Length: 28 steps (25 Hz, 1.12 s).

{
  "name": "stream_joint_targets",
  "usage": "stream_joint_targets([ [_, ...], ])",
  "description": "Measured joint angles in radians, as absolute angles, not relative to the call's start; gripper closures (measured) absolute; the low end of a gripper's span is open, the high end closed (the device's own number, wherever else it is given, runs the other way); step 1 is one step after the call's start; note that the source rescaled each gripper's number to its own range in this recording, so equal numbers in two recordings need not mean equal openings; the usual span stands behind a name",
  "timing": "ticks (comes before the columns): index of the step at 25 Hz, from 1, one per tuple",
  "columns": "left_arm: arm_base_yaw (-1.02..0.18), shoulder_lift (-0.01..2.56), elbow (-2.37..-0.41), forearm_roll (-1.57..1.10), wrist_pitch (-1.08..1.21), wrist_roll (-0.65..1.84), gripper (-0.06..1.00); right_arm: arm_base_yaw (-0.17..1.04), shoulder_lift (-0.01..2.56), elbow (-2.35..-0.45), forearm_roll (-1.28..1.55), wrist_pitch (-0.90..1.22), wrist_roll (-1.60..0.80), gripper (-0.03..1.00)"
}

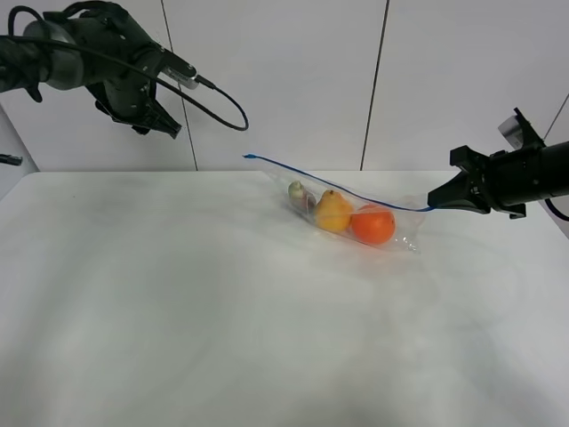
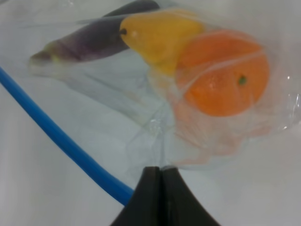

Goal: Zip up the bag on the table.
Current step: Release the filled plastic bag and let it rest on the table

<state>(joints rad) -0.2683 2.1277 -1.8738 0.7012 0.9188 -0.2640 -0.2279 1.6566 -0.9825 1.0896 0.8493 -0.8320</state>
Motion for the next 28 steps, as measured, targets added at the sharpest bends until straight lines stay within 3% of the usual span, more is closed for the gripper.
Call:
stream_joint_targets([
  [28,0.067,1.982,-1.782,-0.102,0.741,0.308,0.42,-0.228,1.657,-0.983,1.032,0.819,-0.771,0.97],
])
